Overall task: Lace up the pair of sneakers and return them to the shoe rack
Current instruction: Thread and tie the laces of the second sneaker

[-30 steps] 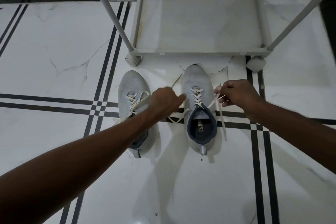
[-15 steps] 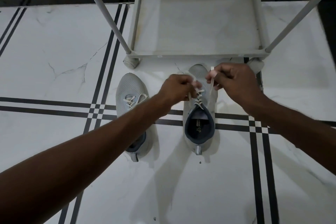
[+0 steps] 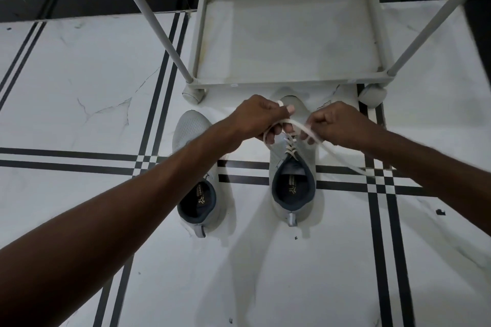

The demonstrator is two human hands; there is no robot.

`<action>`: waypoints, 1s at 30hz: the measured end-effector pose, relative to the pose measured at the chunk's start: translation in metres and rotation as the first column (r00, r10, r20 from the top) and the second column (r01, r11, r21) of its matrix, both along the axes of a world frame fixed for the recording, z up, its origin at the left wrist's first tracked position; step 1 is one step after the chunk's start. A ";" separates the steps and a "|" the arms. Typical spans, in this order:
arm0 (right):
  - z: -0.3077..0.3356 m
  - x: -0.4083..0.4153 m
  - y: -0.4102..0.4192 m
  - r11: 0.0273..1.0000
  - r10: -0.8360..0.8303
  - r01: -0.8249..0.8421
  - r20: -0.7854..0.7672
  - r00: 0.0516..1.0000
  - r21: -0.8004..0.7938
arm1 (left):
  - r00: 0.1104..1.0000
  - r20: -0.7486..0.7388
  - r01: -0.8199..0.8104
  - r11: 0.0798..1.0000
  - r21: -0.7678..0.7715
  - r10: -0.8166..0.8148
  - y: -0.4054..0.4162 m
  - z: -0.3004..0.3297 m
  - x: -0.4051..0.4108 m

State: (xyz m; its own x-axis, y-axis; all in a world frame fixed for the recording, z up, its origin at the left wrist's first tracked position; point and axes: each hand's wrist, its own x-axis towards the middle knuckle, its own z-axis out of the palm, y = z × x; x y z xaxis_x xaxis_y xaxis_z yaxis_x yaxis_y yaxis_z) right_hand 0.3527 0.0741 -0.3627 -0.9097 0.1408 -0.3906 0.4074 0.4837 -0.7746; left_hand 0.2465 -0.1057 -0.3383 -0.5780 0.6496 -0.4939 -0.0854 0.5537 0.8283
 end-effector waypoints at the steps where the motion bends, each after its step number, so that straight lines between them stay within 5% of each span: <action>1: 0.001 0.002 -0.002 1.000 0.011 -0.011 -0.005 1.000 -0.024 | 0.999 -0.049 0.001 1.000 -0.001 -0.001 -0.002 0.000 -0.001; 4: -0.002 0.003 -0.010 0.996 0.027 -0.029 -0.014 1.000 -0.087 | 0.919 -0.373 0.128 0.992 -0.023 -0.127 -0.004 -0.004 0.001; 7: -0.005 -0.002 -0.014 0.988 -0.022 0.020 -0.008 1.000 -0.154 | 0.640 -0.737 0.203 0.973 -0.110 -0.217 -0.001 -0.012 0.013; 9: -0.004 -0.007 -0.013 0.957 -0.096 0.105 0.046 0.994 -0.270 | 0.460 -0.857 0.196 0.968 -0.158 -0.233 0.001 -0.019 0.021; 11: -0.004 -0.009 -0.012 0.906 -0.149 0.189 0.131 0.980 -0.379 | 0.371 -0.904 0.188 0.971 -0.151 -0.212 0.003 -0.024 0.026; 14: -0.009 -0.007 -0.015 0.889 -0.142 0.211 0.194 0.971 -0.406 | 0.385 -0.909 0.164 0.981 -0.104 -0.160 0.003 -0.028 0.027; 19: -0.019 -0.008 -0.012 0.879 -0.382 0.400 0.118 0.917 -0.259 | 0.392 -0.914 0.140 0.989 -0.054 -0.106 0.003 -0.031 0.029; 25: -0.013 -0.007 -0.014 0.843 -0.207 0.262 0.168 0.964 -0.469 | 0.316 -0.941 0.131 0.988 -0.086 -0.123 0.006 -0.028 0.025; 30: -0.010 -0.012 -0.014 0.673 -0.275 0.417 0.317 0.908 -0.611 | 0.450 -0.890 0.046 0.997 -0.063 -0.077 0.005 -0.027 0.030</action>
State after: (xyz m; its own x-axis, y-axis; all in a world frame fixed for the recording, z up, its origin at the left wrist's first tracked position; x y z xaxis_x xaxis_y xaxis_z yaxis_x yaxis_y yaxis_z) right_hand 0.3406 0.0604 -0.3725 -0.7495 0.0770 -0.6575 0.6064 -0.3186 -0.7285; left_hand 0.2762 -0.1008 -0.3652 -0.6707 0.6983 0.2500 0.7257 0.5480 0.4160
